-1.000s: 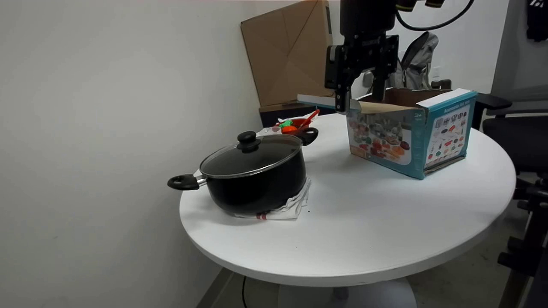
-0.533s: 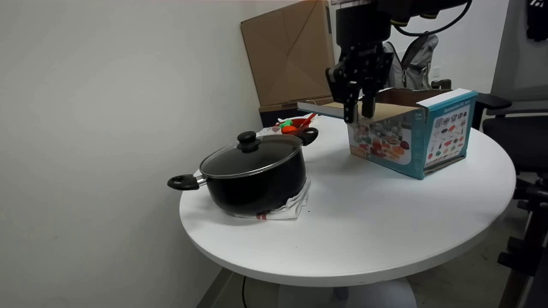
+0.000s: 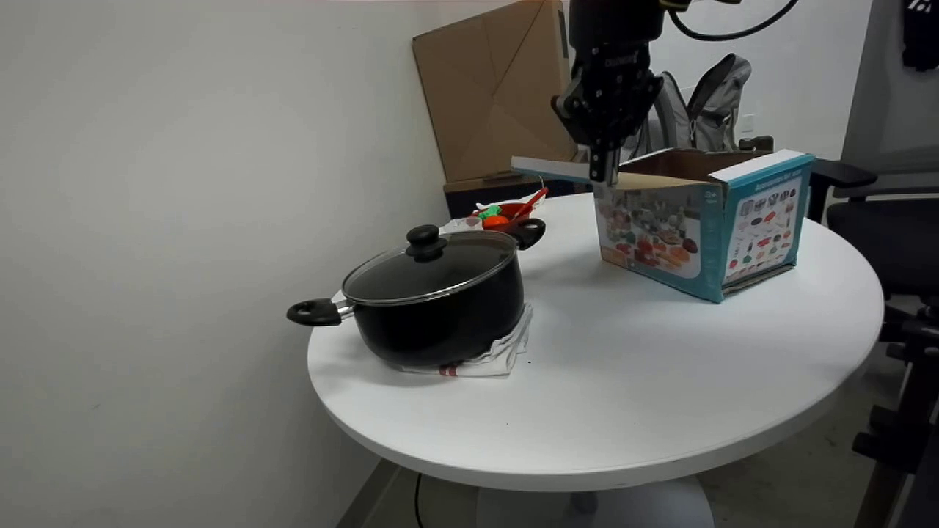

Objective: Put the red mug, salt shaker, silver pot, and silver lid in the box then close it

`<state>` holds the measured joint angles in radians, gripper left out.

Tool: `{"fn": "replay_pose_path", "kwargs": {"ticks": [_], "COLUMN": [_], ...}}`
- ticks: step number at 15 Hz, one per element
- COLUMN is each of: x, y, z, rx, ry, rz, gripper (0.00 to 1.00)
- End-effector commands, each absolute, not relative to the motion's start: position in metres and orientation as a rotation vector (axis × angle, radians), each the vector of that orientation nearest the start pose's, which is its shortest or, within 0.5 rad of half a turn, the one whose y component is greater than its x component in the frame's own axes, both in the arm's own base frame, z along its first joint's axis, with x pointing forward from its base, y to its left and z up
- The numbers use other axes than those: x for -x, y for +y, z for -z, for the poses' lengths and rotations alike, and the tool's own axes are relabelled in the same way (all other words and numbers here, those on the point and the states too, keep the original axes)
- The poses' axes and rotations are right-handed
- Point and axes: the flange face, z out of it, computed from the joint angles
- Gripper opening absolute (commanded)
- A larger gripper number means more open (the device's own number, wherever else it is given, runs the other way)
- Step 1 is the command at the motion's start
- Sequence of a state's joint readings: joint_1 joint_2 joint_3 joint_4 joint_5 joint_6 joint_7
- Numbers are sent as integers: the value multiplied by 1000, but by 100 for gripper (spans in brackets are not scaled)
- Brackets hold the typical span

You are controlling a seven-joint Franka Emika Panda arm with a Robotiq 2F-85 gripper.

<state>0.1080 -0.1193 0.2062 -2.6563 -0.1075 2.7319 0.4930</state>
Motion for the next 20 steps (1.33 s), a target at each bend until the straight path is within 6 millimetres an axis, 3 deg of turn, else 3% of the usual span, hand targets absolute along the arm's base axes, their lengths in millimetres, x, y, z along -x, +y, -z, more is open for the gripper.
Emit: {"fn": "replay_pose_path", "kwargs": {"ticks": [1, 4, 6, 10, 15, 20], "x": [-407, -402, -398, -384, -372, -353], "y": [132, 117, 95, 25, -66, -137], "z": [-340, -372, -387, -392, -376, -333], "rx": [3058, 2971, 2947, 2927, 2910, 2912], "ry": [119, 146, 155, 170, 254, 411], "rz": [411, 475, 477, 397, 280, 154], "gripper": [1, 1, 1, 1, 1, 1]}}
